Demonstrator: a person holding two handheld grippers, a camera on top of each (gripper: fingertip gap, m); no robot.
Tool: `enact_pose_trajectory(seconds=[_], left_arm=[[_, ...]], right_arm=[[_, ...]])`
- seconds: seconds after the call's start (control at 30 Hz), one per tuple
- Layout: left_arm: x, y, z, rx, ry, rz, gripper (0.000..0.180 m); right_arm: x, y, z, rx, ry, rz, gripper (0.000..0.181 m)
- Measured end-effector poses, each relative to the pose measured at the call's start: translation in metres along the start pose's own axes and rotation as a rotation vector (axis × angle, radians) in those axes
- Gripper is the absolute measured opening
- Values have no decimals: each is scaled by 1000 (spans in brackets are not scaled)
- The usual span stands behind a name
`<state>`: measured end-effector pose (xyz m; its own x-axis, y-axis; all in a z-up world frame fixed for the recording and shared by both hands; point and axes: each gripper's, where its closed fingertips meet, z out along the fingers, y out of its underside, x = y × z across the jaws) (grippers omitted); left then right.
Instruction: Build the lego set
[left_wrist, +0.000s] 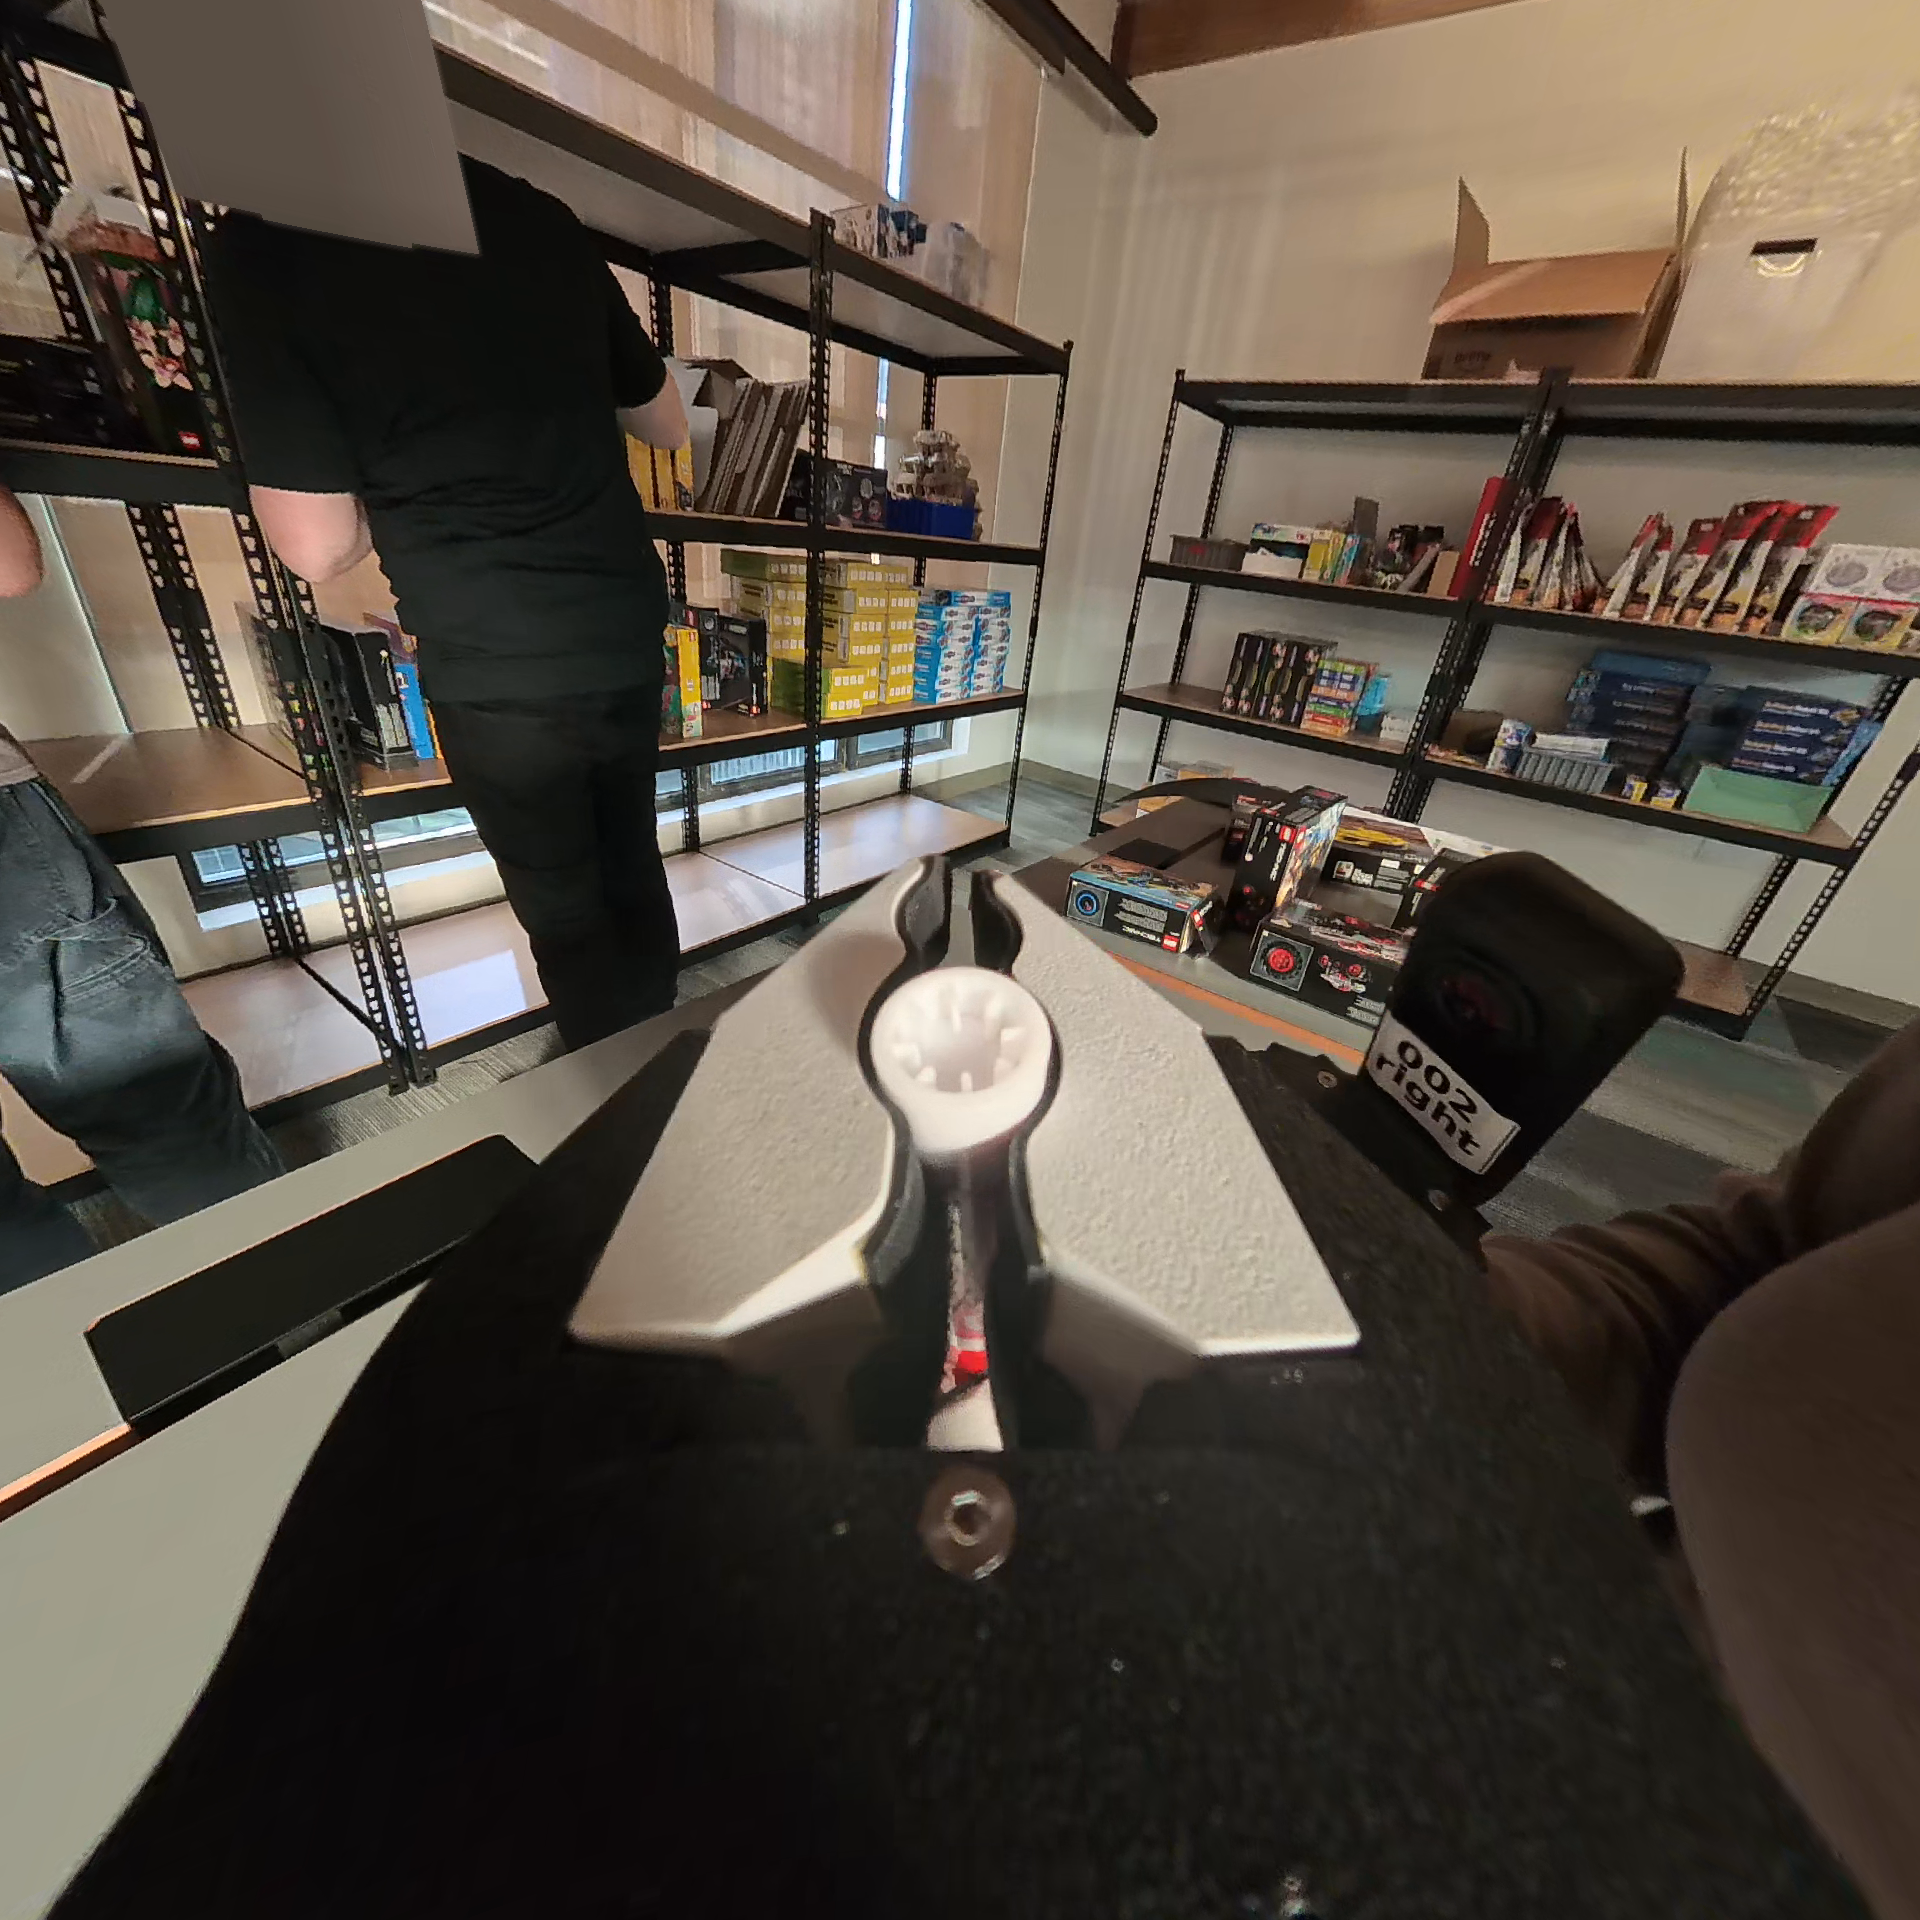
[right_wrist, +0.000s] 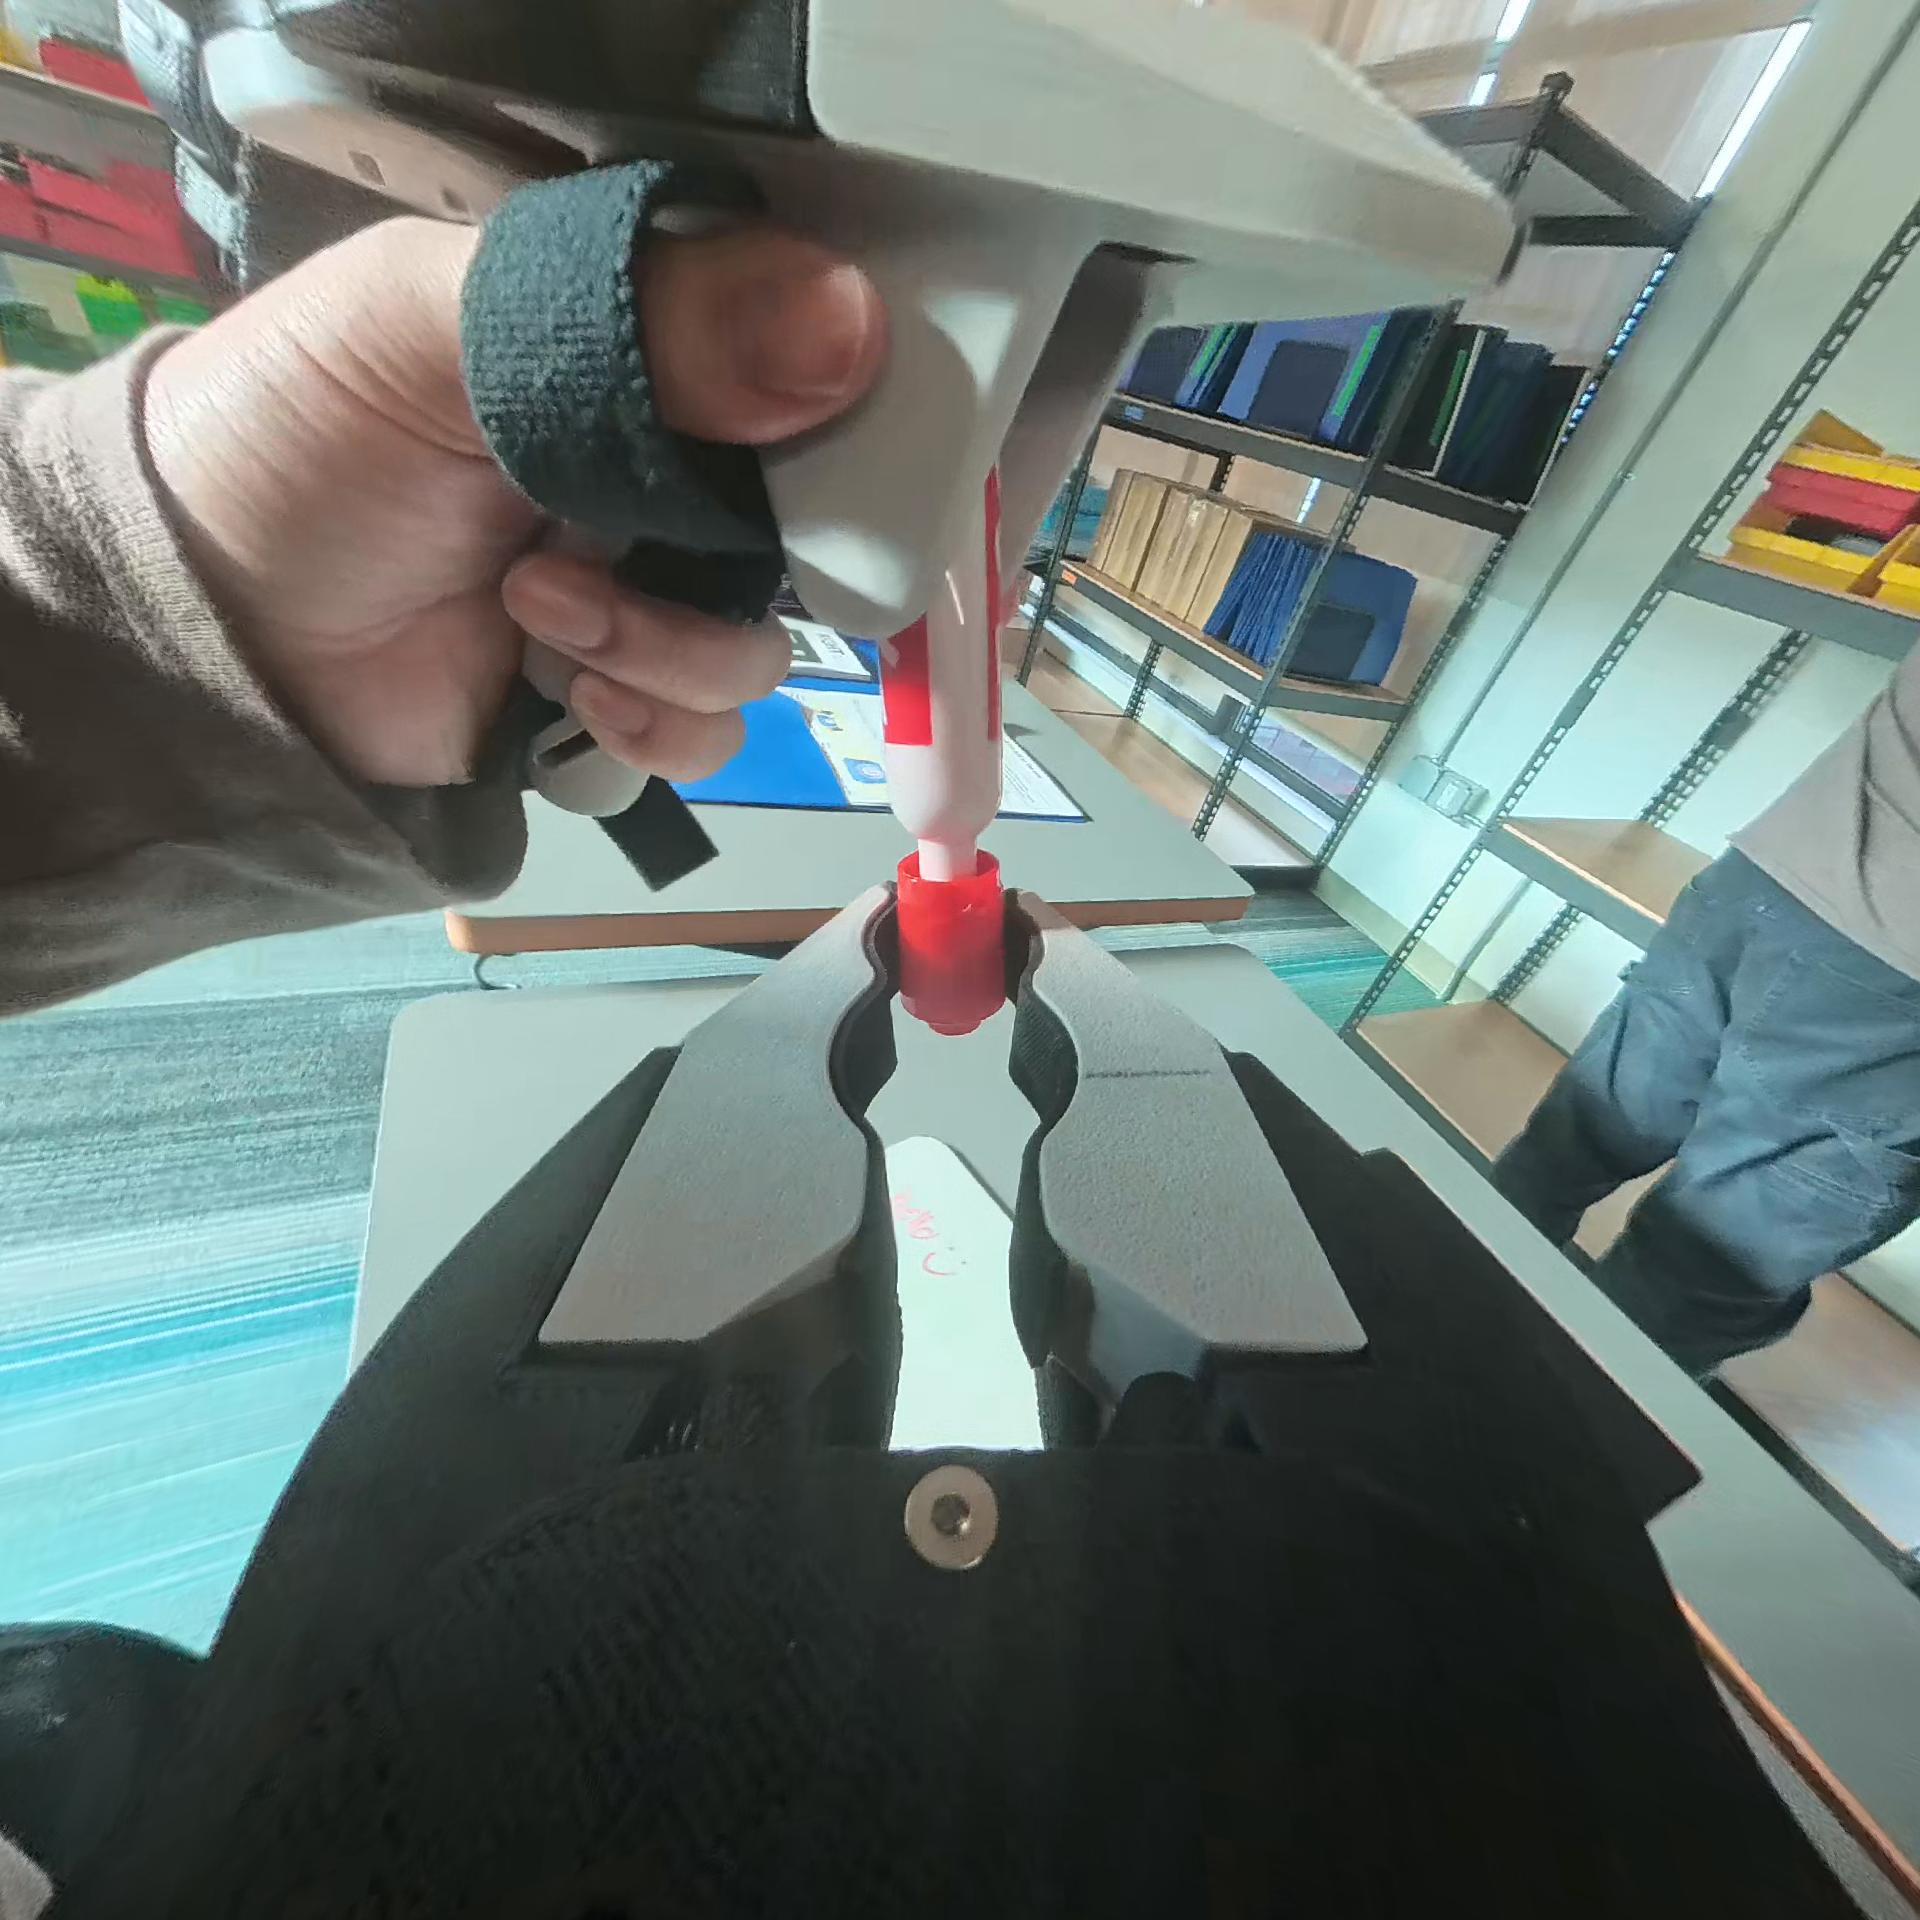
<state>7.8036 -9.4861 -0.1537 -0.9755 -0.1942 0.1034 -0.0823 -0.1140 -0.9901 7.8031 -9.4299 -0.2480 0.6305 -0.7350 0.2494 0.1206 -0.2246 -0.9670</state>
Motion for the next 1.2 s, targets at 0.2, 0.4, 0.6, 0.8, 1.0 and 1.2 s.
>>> enact_pose_trajectory(seconds=[0.2, 0.4, 0.6, 0.8, 1.0, 1.2], left_arm=[[5, -1, -1, 16, -21, 60, 5], [-2, 7, 0, 30, -19, 10, 4], [-3, 10, -1, 41, -35, 33, 5], [-2, 6, -3, 104, -57, 34, 5], [-3, 8, 0, 88, -119, 105, 5], [-6, 7, 1, 92, -115, 83, 4]], right_arm=[[1, -1, 2, -59, 47, -155, 14], [2, 7, 2, -123, 91, -285, 13], [3, 11, 2, -154, 81, -259, 13], [4, 10, 0, -116, 22, -111, 12], [11, 17, 3, -250, 96, -312, 13], [8, 17, 4, -249, 47, -228, 13]])
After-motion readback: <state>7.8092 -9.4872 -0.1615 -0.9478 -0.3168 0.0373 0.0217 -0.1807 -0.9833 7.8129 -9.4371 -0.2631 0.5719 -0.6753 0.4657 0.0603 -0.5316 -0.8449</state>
